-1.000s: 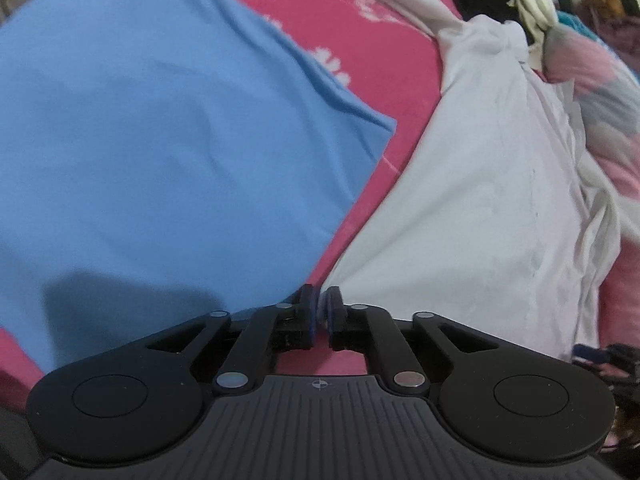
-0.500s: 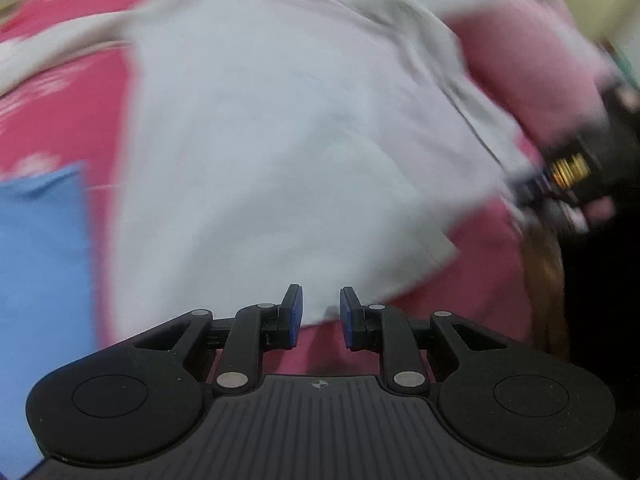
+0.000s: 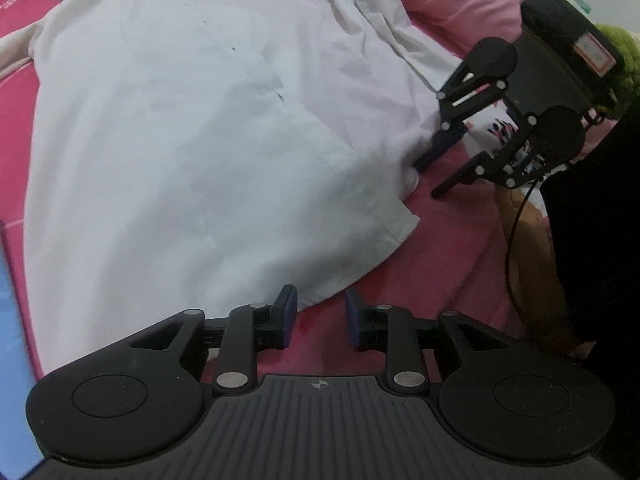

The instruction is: Fold clothes

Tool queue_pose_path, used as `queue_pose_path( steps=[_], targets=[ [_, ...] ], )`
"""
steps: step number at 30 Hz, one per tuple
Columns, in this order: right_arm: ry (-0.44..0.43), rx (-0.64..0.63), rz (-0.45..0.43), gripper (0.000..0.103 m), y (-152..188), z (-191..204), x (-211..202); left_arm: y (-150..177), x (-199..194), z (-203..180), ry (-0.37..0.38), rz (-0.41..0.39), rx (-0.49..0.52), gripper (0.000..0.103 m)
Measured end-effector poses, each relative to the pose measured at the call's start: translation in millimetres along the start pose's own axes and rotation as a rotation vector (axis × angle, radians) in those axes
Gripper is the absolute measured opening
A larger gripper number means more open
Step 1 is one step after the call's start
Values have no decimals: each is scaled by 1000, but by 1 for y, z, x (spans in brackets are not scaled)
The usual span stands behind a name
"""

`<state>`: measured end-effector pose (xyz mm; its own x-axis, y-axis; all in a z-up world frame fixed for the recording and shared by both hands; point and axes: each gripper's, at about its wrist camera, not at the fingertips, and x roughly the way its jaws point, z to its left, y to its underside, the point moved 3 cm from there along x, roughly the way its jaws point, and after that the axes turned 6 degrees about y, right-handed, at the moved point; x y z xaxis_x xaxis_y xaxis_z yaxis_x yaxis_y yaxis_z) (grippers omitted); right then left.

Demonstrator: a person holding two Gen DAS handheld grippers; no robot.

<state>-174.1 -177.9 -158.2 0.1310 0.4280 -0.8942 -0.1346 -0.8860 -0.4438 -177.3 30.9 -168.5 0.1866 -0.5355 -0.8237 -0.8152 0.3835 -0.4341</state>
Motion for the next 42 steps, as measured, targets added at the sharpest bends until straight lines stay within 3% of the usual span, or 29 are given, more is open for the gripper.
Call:
queue_pose_path(
  steps=[4,8,13,16,22,26,30,32,35,38,42],
  targets=[
    [-45,47,-1,10,-5,-13,0,-1,7,-6,-8,4,70,31],
    [-108,190,-4,3,-8,-33,-3,-5,13,-5,-24,-4,108,30],
    [-119,363,-79,3,-10,-58,-12,-16,14,24,74,-12,-123,28],
    [-71,270,-114,5,-16,-50,-21,-18,16,41,132,3,-268,27],
    [-112,-9,-124,8,-30,-1,-22,-16,23,65,225,24,-503,26],
    [-65,-184,-113,9,-30,25,-5,-16,32,78,287,39,-646,25],
    [9,-304,-131,16,-33,37,9,-14,32,87,340,48,-744,24],
    [30,-312,-119,15,-35,36,16,-14,29,86,339,39,-735,25],
    [-22,-222,-103,11,-42,25,20,-18,18,79,296,10,-669,31],
    [-138,12,-85,3,-47,-6,25,-23,6,66,227,3,-528,37],
    [-283,312,-88,3,-45,-49,26,-25,-6,41,123,23,-318,39]
  ],
)
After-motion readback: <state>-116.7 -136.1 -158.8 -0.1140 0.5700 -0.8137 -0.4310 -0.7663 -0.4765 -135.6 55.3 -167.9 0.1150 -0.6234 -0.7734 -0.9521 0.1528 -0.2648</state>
